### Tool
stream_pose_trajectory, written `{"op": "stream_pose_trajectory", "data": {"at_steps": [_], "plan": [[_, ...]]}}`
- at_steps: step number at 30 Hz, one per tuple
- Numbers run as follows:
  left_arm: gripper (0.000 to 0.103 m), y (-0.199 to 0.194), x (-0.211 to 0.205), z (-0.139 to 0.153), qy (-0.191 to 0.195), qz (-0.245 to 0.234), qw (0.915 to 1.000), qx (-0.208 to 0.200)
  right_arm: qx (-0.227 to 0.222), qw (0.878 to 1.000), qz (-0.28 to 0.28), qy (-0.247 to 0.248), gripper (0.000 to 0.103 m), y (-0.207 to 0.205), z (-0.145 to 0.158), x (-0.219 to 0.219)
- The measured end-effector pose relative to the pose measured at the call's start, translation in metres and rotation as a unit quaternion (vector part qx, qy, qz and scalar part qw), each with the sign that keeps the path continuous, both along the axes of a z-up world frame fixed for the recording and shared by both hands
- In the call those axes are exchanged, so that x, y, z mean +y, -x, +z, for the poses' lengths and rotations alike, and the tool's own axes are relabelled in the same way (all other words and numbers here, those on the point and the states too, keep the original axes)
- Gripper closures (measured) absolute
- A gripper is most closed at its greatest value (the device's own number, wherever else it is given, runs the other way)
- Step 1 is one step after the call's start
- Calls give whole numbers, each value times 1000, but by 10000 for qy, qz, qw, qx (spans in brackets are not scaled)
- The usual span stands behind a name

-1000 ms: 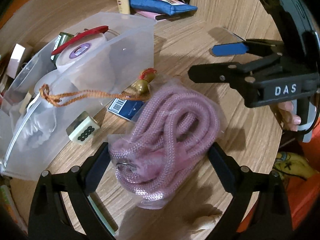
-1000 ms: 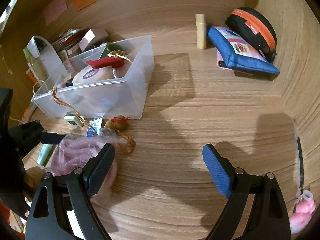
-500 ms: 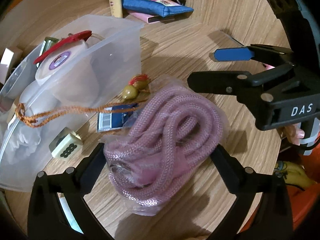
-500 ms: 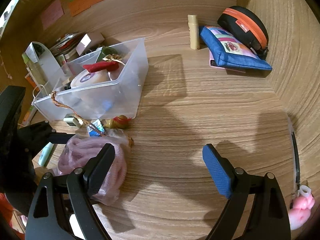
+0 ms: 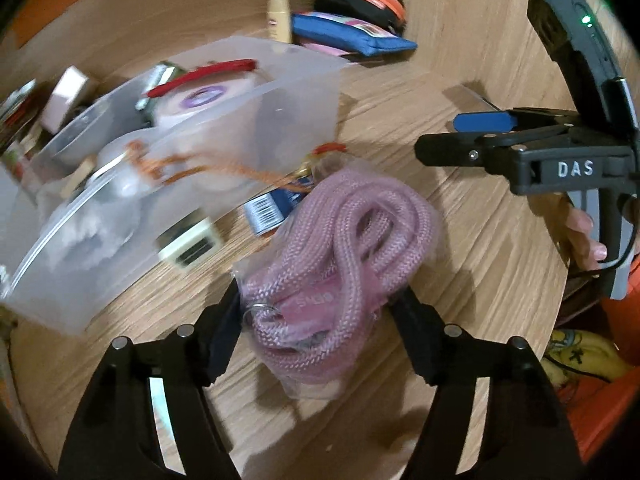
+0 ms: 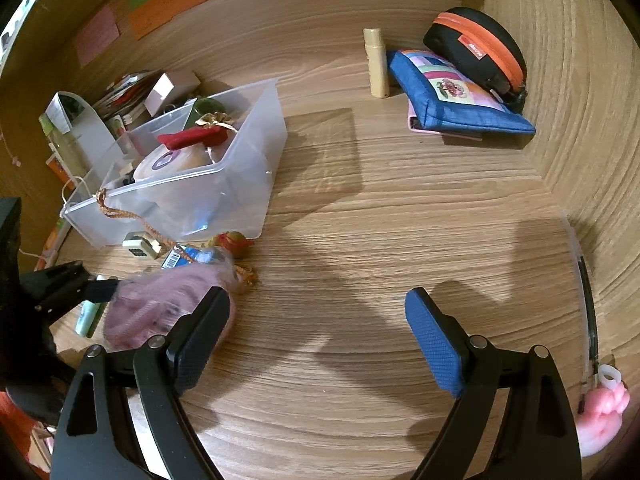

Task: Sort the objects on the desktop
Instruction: 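Lift the bagged pink rope with the left gripper while the right gripper approaches the gourd ornament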

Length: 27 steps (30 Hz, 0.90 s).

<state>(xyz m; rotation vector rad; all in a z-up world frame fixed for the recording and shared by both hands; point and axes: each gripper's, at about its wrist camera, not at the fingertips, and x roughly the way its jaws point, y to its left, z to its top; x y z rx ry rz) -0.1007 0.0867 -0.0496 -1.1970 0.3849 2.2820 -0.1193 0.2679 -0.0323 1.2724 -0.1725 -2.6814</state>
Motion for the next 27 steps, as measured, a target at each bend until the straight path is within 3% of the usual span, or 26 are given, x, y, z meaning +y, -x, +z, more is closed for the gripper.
{"op": "stream_pose_trajectory", "data": {"at_steps": [13, 21, 25, 27], "plan": [[33, -28, -64, 18, -307, 825, 9946, 553, -154, 9993, 316, -159, 15, 9, -4, -39], [33, -43, -95, 40, -635, 1083, 9858, 1112, -72, 9976, 543, -435, 15, 16, -7, -72], [33, -46, -107, 48, -813, 1186, 9814, 1270, -181, 9975, 528, -424, 18, 25, -13, -82], [33, -46, -115, 50, -917, 1246, 9796, 1283, -298, 9977, 481, -370, 27, 31, -15, -85]]}}
